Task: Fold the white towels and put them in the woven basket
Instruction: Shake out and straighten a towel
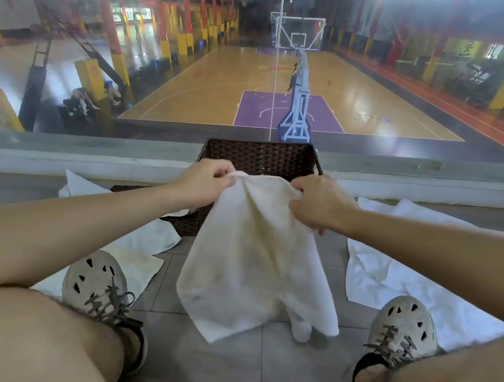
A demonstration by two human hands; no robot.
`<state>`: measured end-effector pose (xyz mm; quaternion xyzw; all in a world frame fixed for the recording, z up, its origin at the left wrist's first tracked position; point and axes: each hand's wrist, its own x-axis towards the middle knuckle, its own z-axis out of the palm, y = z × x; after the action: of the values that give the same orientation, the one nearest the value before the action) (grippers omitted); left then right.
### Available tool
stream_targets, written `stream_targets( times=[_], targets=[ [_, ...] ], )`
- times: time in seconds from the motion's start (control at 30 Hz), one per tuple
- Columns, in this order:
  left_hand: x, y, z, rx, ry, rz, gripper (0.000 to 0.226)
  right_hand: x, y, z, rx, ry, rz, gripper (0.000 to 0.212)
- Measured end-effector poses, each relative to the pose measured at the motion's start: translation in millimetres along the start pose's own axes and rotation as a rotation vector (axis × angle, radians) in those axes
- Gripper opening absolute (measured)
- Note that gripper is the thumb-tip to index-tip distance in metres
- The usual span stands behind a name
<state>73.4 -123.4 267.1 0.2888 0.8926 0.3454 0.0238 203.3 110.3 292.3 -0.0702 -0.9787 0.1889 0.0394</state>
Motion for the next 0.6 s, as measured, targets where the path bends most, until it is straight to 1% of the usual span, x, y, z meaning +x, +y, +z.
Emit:
stream_targets(
  times=[0.03, 0.07, 0.1, 0.13, 0.2, 0.27, 0.3, 0.37, 0.4, 0.43, 0.47, 0.53, 0.57, 0.6],
  targets=[
    [1.3, 9.1, 0.3, -0.045, 0.012, 0.046, 0.024, 0.5, -2.9, 4.5, -0.029, -0.013, -0.007, 0.025],
    [1.4, 17.7, 1.8, -0.049, 0.011, 0.094, 0.024, 1.8, -5.6, 9.0, -0.027, -0.011, -0.011, 0.039],
    [0.4, 24.6, 3.9, -0.033, 0.009, 0.141, 0.022, 4.6, -7.2, 10.7, 0.006, -0.006, -0.001, 0.049],
    [-0.3, 27.4, 4.7, 0.016, 0.019, 0.18, 0.02, 7.0, -7.9, 8.9, 0.057, 0.003, 0.028, 0.053],
    [-0.6, 23.2, 0.9, 0.209, 0.056, 0.24, 0.021, 13.4, -4.8, -0.2, 0.164, 0.029, 0.117, 0.048],
    [0.1, 9.5, -6.1, 0.405, 0.071, 0.23, 0.022, 18.2, 2.9, -9.1, 0.276, 0.06, 0.2, 0.04],
    [0.4, 2.4, -9.0, 0.441, 0.089, 0.207, 0.022, 19.0, 4.9, -11.2, 0.331, 0.062, 0.226, 0.035],
    [-1.5, -8.0, -8.9, 0.425, 0.122, 0.197, 0.021, 16.5, 3.2, -12.1, 0.436, 0.065, 0.224, 0.023],
    [-3.6, -10.4, -7.6, 0.411, 0.135, 0.233, 0.023, 14.0, -0.7, -12.6, 0.503, 0.08, 0.204, 0.025],
    [-7.0, -10.6, -6.4, 0.412, 0.144, 0.299, 0.025, 12.1, -4.2, -13.2, 0.571, 0.089, 0.183, 0.033],
    [-10.3, -11.3, -6.5, 0.445, 0.136, 0.381, 0.026, 11.0, -6.7, -15.0, 0.628, 0.092, 0.163, 0.035],
    [-12.0, -16.3, -8.6, 0.594, 0.092, 0.549, 0.034, 10.3, -9.8, -20.7, 0.706, 0.102, 0.138, 0.03],
    [-11.2, -18.3, -7.8, 0.665, 0.065, 0.607, 0.041, 10.0, -10.5, -23.1, 0.719, 0.111, 0.127, 0.026],
    [-10.8, -19.1, -4.4, 0.674, 0.044, 0.622, 0.043, 9.6, -11.6, -25.1, 0.718, 0.12, 0.115, 0.023]
  ],
)
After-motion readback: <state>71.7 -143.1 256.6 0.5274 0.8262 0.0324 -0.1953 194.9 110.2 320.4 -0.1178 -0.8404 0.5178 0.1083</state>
